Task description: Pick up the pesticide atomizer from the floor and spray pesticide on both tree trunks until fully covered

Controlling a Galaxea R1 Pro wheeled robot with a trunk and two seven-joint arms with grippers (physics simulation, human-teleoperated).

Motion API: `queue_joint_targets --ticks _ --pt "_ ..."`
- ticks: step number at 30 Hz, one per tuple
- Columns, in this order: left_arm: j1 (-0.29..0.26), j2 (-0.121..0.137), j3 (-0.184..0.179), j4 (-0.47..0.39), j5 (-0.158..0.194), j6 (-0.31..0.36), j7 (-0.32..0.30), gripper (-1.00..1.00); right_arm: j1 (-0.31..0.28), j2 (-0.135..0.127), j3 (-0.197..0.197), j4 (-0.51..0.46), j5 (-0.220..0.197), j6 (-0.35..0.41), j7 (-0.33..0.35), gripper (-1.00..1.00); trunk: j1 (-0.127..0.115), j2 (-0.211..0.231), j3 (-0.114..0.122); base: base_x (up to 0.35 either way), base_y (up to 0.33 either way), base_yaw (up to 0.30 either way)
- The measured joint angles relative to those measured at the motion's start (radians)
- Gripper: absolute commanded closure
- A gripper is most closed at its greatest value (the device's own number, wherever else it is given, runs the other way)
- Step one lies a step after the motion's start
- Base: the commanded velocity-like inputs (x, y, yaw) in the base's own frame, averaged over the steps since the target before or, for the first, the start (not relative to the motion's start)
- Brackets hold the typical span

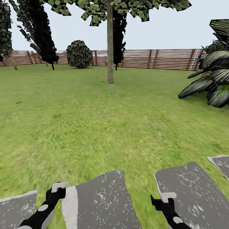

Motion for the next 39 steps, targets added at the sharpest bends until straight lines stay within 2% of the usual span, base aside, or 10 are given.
queue_joint_targets --ticks 39 --pt "0.001 0.0 0.0 0.001 0.0 -0.001 0.0 1.0 0.003 0.002 0.003 0.0 0.002 -0.001 0.008 -1.0 0.0 0.0 0.0 0.337 0.0 0.001"
